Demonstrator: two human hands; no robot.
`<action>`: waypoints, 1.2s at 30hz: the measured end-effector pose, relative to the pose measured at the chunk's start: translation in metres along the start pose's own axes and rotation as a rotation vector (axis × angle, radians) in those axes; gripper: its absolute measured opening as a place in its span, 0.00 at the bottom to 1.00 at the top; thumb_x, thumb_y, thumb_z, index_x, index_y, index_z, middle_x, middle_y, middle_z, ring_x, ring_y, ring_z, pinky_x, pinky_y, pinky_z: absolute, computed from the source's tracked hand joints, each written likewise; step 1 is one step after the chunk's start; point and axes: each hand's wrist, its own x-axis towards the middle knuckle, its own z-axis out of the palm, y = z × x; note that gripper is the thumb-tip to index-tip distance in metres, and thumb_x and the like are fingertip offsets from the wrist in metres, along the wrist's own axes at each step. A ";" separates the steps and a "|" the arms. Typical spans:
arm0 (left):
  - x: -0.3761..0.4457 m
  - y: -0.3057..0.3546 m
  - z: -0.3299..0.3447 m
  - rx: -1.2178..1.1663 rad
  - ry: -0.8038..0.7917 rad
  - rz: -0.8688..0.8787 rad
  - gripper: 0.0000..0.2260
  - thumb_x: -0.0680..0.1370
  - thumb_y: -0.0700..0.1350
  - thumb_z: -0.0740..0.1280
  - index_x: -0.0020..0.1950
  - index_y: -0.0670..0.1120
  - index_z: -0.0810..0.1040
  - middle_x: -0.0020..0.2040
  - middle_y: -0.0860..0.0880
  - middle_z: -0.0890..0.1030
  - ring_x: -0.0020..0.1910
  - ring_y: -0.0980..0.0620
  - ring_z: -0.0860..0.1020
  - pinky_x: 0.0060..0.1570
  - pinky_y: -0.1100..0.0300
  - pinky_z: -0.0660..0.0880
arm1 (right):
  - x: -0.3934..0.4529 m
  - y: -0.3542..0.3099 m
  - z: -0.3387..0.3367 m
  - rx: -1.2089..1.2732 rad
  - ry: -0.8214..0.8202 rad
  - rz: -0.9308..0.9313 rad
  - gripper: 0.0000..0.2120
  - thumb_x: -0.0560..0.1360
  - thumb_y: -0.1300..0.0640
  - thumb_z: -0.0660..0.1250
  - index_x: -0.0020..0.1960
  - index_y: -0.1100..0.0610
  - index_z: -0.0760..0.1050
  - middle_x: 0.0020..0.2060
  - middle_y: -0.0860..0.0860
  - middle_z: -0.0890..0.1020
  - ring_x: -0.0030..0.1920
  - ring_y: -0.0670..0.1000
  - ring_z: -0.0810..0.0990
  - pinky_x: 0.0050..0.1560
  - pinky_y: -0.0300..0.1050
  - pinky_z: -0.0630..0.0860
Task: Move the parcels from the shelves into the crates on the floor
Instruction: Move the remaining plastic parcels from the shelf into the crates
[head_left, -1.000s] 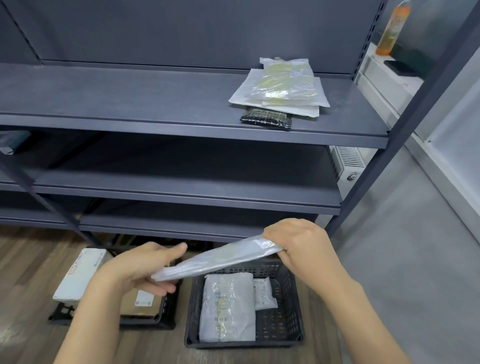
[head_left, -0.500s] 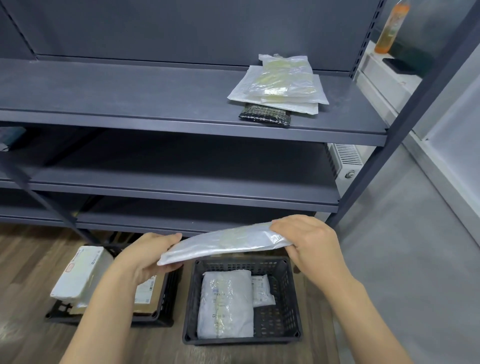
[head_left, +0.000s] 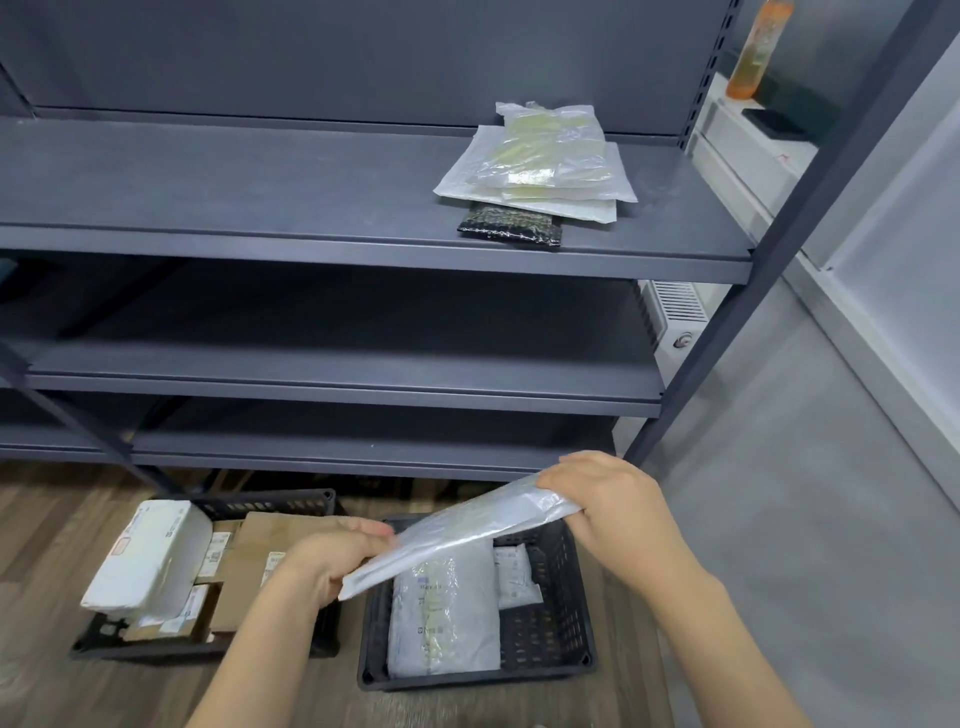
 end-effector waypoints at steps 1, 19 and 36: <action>0.001 -0.001 0.001 -0.016 0.031 0.024 0.06 0.74 0.33 0.69 0.51 0.37 0.78 0.44 0.41 0.81 0.40 0.48 0.78 0.39 0.60 0.78 | 0.000 0.001 0.000 0.005 -0.087 0.043 0.16 0.63 0.66 0.66 0.44 0.49 0.82 0.40 0.43 0.83 0.44 0.50 0.82 0.41 0.39 0.77; -0.019 -0.001 -0.013 -0.269 0.106 0.374 0.16 0.75 0.29 0.65 0.34 0.43 0.63 0.41 0.42 0.79 0.37 0.47 0.74 0.35 0.56 0.71 | -0.009 0.044 0.035 0.332 -0.712 0.741 0.29 0.80 0.44 0.56 0.75 0.61 0.59 0.73 0.54 0.65 0.71 0.53 0.65 0.68 0.42 0.62; -0.027 0.010 -0.005 0.357 0.507 0.793 0.12 0.73 0.35 0.68 0.35 0.48 0.70 0.34 0.51 0.76 0.32 0.52 0.70 0.31 0.60 0.67 | -0.008 0.021 0.037 0.693 -0.097 0.797 0.08 0.76 0.57 0.67 0.55 0.52 0.72 0.43 0.47 0.79 0.44 0.45 0.78 0.43 0.37 0.74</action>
